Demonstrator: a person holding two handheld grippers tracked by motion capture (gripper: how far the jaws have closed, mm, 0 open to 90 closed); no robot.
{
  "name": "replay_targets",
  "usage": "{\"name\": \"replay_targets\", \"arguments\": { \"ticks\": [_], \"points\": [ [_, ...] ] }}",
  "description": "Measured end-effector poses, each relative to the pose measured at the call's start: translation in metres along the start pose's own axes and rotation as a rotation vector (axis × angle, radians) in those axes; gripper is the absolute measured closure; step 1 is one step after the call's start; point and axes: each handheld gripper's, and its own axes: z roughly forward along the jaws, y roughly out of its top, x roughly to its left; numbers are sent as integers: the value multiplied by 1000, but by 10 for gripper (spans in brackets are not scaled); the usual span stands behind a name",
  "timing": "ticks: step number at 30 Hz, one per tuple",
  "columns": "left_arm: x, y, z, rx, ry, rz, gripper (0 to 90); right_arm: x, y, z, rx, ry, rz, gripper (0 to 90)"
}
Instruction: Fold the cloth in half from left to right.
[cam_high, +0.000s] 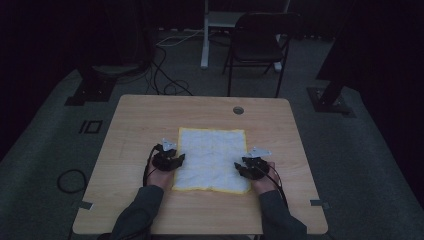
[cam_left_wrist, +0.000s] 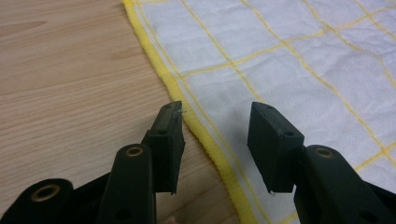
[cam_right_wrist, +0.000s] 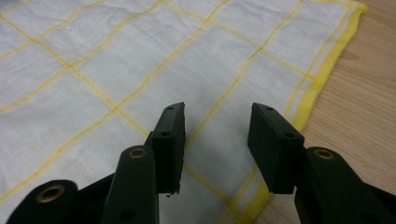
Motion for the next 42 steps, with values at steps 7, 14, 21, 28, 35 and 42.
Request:
{"name": "replay_targets", "arguments": {
  "ticks": [7, 14, 21, 28, 35, 42],
  "points": [
    [-2, 1, 2, -3, -5, -6, 531, 0, 0, 0, -2, 0, 1, 564],
    [-10, 2, 4, -1, 31, -8, 541, 0, 0, 0, -2, 0, 2, 564],
    [-8, 2, 3, -6, 33, -59, 687, 0, 0, 0, -1, 0, 3, 563],
    [-14, 0, 2, -3, 15, -63, 831, 1, -1, -1, 0, 0, 7, 559],
    [-13, -4, -3, 5, 5, -52, 867, 3, -2, -4, 2, 4, 5, 548],
    [-5, -11, -12, -1, 2, -75, 866, 2, -2, -6, -9, -1, 4, 541]
  ]
}}
